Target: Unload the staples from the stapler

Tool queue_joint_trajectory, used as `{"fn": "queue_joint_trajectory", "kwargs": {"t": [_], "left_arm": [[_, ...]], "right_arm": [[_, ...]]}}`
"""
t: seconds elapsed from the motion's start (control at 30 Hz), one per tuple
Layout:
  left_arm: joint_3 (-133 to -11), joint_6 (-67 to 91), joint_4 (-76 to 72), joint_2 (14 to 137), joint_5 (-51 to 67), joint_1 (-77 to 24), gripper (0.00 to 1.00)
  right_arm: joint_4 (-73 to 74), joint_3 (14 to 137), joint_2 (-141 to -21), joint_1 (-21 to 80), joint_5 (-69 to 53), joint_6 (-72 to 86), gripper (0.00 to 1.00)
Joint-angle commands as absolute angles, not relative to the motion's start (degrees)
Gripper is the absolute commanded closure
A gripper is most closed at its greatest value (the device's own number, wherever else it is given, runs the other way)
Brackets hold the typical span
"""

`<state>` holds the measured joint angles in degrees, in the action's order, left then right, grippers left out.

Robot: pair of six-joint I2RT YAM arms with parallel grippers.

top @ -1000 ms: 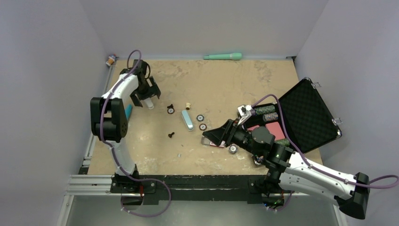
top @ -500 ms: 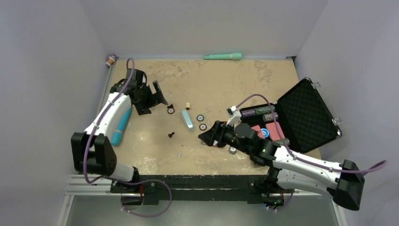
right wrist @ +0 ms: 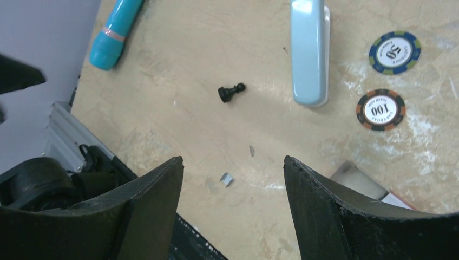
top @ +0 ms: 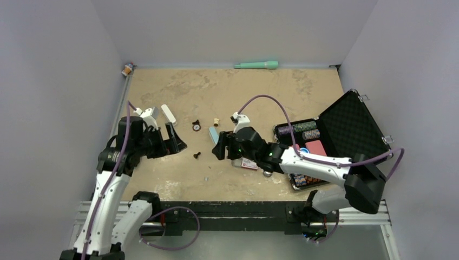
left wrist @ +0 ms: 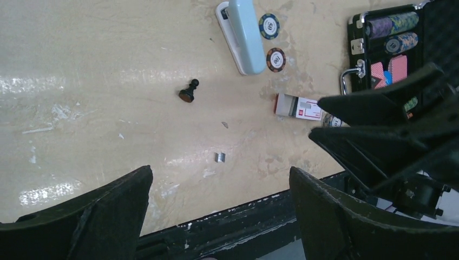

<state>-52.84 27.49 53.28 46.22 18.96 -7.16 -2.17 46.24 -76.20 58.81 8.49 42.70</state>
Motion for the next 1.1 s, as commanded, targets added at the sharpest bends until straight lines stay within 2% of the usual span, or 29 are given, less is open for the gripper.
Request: {"fn": "queue_joint_trajectory", "kwargs": {"t": [0.0, 0.27, 0.63, 1.07], "left_arm": [[-53.19, 23.62, 54.77, 39.66, 18.02, -7.14, 0.0], [-52.39, 25.2, 55.5, 38.42, 13.46, -7.12, 0.0], [-52.75, 25.18, 55.44, 40.64, 13.64, -7.12, 0.0], [-52.39, 25.15, 55.0, 39.71, 13.12, -7.12, 0.0]], "right_arm": [[4.82, 55.84, -82.79, 58.63, 14.55, 37.74, 0.28], [15.37, 67.0, -94.95, 58.55, 21.54, 35.29, 0.28], [16.51, 74.29, -105.08, 56.5, 23.94, 29.02, 0.28], [16.38, 78.73, -111.43, 54.23, 21.01, 25.34, 0.39]]}}
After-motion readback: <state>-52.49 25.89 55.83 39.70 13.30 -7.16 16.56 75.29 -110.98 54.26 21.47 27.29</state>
